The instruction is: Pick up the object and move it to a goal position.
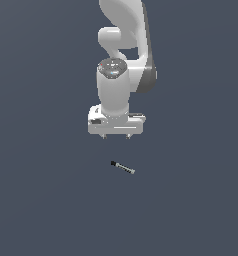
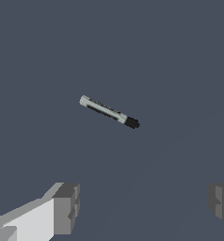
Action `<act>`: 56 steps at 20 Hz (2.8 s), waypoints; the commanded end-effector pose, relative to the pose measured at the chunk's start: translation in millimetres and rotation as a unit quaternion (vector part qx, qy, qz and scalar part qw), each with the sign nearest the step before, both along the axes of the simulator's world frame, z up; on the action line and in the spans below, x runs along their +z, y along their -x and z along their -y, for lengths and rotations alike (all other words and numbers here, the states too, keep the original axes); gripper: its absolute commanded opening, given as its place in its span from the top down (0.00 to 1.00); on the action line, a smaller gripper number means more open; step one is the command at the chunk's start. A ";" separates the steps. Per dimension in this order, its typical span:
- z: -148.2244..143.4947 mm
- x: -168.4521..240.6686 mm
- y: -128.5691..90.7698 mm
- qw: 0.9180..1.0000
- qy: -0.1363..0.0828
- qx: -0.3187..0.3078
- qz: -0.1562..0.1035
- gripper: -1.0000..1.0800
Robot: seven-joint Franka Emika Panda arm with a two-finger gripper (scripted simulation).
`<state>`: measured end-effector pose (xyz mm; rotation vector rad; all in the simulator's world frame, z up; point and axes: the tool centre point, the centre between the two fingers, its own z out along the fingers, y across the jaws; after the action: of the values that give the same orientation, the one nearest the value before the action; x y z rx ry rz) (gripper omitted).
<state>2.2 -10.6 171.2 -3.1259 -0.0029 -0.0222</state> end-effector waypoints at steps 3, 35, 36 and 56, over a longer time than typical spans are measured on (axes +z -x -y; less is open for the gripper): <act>-0.8 -0.2 0.4 1.000 0.001 0.003 -0.001 0.04; -13.1 -27.1 -14.0 0.986 0.017 0.163 -0.008 0.04; -13.5 -29.7 -15.9 0.984 0.017 0.176 -0.009 0.04; -22.9 -88.7 -52.0 0.894 0.014 0.448 -0.006 0.04</act>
<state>51.7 11.6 86.8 -2.8450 -1.3553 0.0130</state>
